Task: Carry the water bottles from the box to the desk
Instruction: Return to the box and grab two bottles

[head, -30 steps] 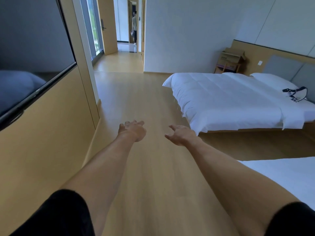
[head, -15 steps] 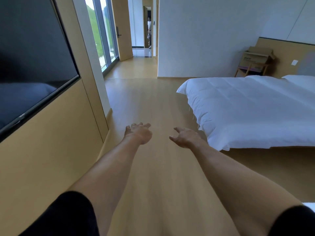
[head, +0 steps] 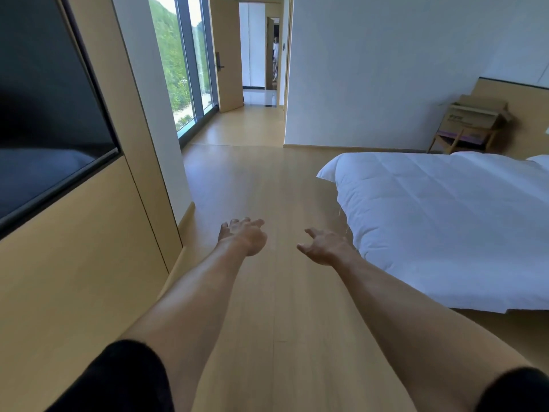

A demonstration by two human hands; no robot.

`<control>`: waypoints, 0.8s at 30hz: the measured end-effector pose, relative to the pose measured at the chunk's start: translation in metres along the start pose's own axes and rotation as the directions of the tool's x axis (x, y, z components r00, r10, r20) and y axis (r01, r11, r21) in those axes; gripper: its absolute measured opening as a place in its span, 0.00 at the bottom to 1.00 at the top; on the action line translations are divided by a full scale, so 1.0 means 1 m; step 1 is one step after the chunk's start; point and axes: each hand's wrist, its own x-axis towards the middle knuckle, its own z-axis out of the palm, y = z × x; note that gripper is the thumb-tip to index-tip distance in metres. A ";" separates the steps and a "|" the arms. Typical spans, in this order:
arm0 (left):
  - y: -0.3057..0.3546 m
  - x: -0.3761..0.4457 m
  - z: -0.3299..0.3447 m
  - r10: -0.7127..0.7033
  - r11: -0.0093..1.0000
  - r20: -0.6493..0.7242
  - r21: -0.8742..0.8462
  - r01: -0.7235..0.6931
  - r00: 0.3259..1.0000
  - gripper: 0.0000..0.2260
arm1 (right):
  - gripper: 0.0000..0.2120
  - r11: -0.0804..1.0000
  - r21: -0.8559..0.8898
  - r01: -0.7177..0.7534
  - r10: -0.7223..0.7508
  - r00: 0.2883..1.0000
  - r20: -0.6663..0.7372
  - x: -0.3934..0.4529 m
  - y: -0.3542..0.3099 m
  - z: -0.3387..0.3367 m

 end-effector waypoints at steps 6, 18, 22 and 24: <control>-0.002 0.113 -0.006 0.039 0.999 0.004 -0.002 -0.039 0.999 0.23 | 0.31 0.999 -0.004 -0.039 0.038 0.999 -0.019 0.101 0.007 -0.013; -0.033 0.363 -0.053 0.133 0.991 0.065 0.000 -0.134 0.989 0.24 | 0.31 0.992 -0.019 -0.127 0.127 0.992 0.017 0.339 -0.030 -0.063; -0.041 0.417 -0.058 0.144 0.989 0.076 0.005 -0.145 0.987 0.24 | 0.31 0.990 -0.029 -0.135 0.136 0.990 0.031 0.391 -0.034 -0.070; -0.044 0.450 -0.062 0.141 0.990 0.078 0.002 -0.142 0.987 0.24 | 0.31 0.990 -0.029 -0.137 0.138 0.990 0.040 0.422 -0.035 -0.074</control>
